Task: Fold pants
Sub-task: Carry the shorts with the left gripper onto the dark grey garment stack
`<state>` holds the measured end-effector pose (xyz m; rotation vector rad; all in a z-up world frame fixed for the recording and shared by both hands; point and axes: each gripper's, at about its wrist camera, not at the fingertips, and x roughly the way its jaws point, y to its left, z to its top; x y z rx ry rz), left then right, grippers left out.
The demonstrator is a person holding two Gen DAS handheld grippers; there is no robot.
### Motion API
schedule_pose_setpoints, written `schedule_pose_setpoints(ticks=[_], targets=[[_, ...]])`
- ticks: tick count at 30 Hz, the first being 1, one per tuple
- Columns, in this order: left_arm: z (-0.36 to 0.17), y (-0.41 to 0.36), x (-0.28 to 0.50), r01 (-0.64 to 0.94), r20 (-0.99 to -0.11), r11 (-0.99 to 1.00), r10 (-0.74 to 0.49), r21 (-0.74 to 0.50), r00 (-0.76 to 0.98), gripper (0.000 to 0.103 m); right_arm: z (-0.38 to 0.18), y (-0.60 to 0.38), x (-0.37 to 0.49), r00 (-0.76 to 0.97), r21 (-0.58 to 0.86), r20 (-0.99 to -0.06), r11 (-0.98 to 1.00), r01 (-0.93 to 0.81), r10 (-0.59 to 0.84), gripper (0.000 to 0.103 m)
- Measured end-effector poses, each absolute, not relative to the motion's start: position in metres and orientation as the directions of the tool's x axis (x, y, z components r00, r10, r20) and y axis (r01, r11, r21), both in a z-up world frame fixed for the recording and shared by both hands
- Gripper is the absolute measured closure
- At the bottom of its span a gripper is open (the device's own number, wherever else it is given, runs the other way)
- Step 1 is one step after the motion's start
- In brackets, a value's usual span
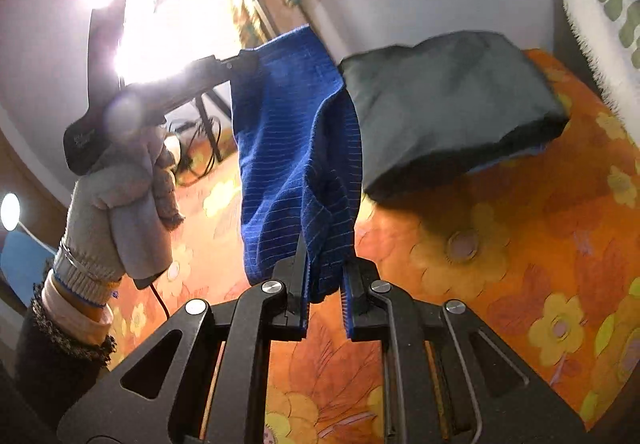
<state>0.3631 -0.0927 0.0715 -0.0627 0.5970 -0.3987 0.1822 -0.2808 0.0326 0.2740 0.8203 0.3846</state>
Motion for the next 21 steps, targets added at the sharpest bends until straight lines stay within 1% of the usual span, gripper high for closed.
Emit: schedule_pose_setpoints(ticks=[7, 12, 15, 18, 21], targets=[[0.089, -0.125, 0.404, 0.378, -0.511, 0.914, -0.397, -0.145, 0.763, 0.096, 0.052, -0.31, 0.215, 0.655, 0.413, -0.615, 0.887, -0.208, 0.44, 0.09], [0.086, -0.156, 0.443, 0.394, -0.509, 0.913, -0.392, -0.109, 0.766, 0.096, 0.059, -0.328, 0.245, 0.681, 0.393, -0.592, 0.892, -0.224, 0.432, 0.09], [0.078, -0.172, 0.463, 0.392, -0.517, 0.915, -0.383, -0.097, 0.765, 0.096, 0.051, -0.344, 0.267, 0.676, 0.43, -0.587, 0.879, -0.206, 0.445, 0.09], [0.061, -0.192, 0.486, 0.389, -0.535, 0.918, -0.364, -0.07, 0.762, 0.096, 0.034, -0.36, 0.29, 0.673, 0.455, -0.589, 0.872, -0.182, 0.448, 0.09], [0.044, -0.201, 0.505, 0.38, -0.556, 0.923, -0.351, -0.068, 0.753, 0.096, 0.01, -0.376, 0.309, 0.651, 0.495, -0.604, 0.857, -0.146, 0.46, 0.09]])
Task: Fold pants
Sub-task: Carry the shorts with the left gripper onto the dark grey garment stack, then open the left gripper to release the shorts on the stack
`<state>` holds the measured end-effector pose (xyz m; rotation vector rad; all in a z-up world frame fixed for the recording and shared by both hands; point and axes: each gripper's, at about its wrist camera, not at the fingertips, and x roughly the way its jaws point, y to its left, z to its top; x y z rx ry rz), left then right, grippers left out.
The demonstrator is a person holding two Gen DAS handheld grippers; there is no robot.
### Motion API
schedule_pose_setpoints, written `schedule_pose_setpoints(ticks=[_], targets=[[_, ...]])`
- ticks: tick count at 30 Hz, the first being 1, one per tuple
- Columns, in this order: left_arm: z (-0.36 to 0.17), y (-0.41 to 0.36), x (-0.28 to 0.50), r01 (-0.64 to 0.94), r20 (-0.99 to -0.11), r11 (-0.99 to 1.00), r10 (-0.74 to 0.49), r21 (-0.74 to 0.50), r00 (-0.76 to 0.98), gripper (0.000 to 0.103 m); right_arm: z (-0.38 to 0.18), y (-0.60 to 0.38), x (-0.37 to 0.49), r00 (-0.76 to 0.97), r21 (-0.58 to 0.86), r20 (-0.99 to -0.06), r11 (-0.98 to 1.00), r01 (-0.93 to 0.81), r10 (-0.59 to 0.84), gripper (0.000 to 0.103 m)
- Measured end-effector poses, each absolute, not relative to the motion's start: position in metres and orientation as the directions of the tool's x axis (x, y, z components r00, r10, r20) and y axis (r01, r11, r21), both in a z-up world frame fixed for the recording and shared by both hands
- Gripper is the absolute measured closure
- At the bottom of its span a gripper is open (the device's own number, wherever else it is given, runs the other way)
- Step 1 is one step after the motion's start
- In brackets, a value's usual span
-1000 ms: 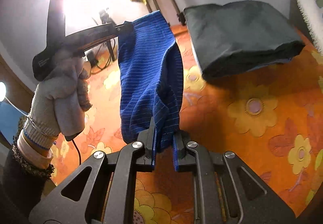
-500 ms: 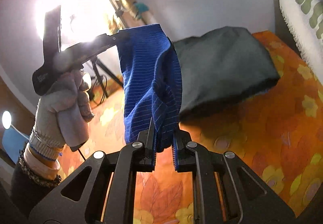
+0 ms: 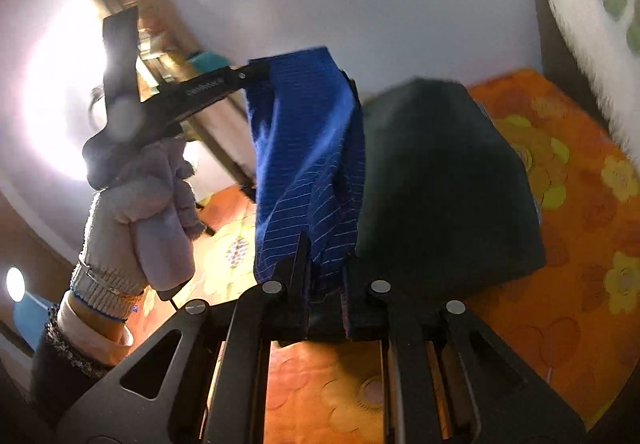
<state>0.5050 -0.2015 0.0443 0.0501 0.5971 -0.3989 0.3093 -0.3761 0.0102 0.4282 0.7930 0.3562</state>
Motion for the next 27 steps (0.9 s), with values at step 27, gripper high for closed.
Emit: schedule_pose_setpoints(ticks=[27], targets=[[0.039, -0.195, 0.481, 0.373, -0.638, 0.92, -0.357, -0.116, 0.682, 0.08, 0.022, -0.415, 0.293, 0.679, 0.368, -0.673, 0.929, -0.035, 0.292, 0.062]])
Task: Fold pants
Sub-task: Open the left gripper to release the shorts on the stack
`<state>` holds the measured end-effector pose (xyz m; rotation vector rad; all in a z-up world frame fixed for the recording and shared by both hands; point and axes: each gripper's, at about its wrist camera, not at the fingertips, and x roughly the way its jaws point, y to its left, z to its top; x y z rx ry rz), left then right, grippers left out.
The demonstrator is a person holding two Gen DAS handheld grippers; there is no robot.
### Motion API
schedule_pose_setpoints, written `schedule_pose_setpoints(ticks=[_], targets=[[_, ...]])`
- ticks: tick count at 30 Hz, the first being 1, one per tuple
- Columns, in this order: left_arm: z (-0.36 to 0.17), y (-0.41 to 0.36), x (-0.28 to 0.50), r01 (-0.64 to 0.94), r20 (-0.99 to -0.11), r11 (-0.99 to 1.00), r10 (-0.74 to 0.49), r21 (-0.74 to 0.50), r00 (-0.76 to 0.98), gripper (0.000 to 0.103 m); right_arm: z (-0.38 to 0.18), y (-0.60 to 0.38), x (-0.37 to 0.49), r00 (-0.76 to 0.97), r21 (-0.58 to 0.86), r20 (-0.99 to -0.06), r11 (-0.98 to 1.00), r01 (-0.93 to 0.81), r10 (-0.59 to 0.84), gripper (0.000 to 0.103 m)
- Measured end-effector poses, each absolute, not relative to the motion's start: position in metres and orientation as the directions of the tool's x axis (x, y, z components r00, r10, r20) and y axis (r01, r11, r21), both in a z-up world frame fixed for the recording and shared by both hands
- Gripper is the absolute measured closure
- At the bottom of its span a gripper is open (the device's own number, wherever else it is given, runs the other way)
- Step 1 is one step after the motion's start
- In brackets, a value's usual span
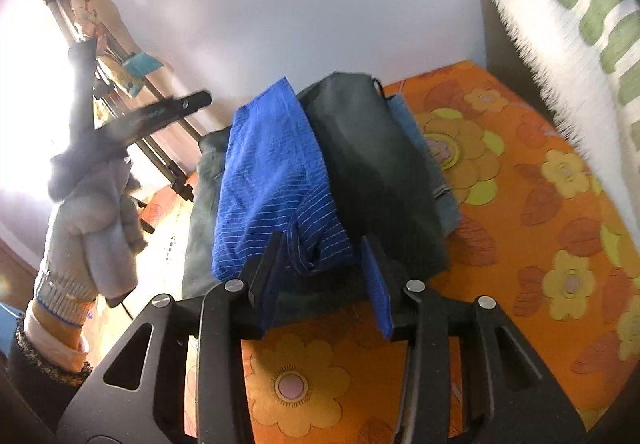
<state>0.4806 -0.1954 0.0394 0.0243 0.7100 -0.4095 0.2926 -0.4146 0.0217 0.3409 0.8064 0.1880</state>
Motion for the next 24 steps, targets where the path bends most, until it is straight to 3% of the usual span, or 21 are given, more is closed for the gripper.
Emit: schedule_pose_setpoints(ticks=[2, 6, 10, 24], targets=[[0.044, -0.196, 0.469, 0.386, -0.647, 0.915, -0.367, -0.12, 0.668, 0.069, 0.03, -0.415, 0.285, 0.688, 0.358, -0.668, 0.933, -0.036, 0.283, 0.062], [0.055, -0.198, 0.44, 0.414, -0.663, 0.902, -0.385, -0.123, 0.642, 0.069, 0.049, -0.408, 0.27, 0.707, 0.309, -0.659, 0.949, -0.055, 0.256, 0.062], [0.064, -0.195, 0.418, 0.411, -0.67, 0.9, -0.396, -0.147, 0.628, 0.056, 0.07, -0.398, 0.25, 0.726, 0.263, -0.646, 0.962, -0.079, 0.236, 0.055], [0.088, -0.173, 0.32, 0.396, -0.652, 0.901, -0.409, -0.178, 0.639, 0.038, 0.111, -0.389, 0.162, 0.775, 0.219, -0.601, 0.973, -0.075, 0.195, 0.044]])
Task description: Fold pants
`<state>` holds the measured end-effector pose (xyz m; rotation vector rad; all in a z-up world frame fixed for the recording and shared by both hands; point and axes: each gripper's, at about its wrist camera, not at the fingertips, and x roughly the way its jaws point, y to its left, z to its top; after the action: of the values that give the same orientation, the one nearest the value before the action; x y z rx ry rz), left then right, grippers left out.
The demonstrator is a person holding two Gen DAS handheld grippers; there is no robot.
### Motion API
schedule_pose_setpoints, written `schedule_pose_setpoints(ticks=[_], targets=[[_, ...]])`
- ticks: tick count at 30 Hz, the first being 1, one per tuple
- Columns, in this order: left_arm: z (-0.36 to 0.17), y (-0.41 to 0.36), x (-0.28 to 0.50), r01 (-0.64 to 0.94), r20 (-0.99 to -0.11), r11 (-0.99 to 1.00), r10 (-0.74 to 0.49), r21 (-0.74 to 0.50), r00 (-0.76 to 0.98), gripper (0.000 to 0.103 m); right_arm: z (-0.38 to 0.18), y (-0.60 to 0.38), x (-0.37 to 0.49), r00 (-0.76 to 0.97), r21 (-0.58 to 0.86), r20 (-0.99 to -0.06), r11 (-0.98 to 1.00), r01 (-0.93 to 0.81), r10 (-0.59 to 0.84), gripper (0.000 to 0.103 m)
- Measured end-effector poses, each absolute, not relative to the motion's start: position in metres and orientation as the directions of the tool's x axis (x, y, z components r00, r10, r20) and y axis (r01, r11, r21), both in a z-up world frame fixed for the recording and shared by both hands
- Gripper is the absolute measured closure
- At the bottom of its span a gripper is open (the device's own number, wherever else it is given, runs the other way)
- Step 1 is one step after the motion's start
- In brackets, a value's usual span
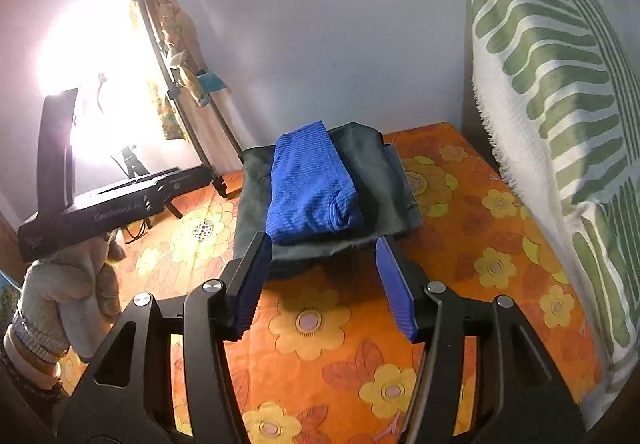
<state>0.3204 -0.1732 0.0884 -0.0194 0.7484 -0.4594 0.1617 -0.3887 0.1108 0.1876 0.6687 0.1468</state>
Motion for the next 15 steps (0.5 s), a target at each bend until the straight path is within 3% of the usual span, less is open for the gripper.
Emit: schedule_pose_setpoints(ticks=[15], targets=[[0.091, -0.145, 0.201, 0.427, -0.612, 0.892, -0.424, -0.152, 0.668, 0.032, 0.136, -0.356, 0.078, 0.854, 0.14, -0.494, 0.984, -0.105, 0.162, 0.028]])
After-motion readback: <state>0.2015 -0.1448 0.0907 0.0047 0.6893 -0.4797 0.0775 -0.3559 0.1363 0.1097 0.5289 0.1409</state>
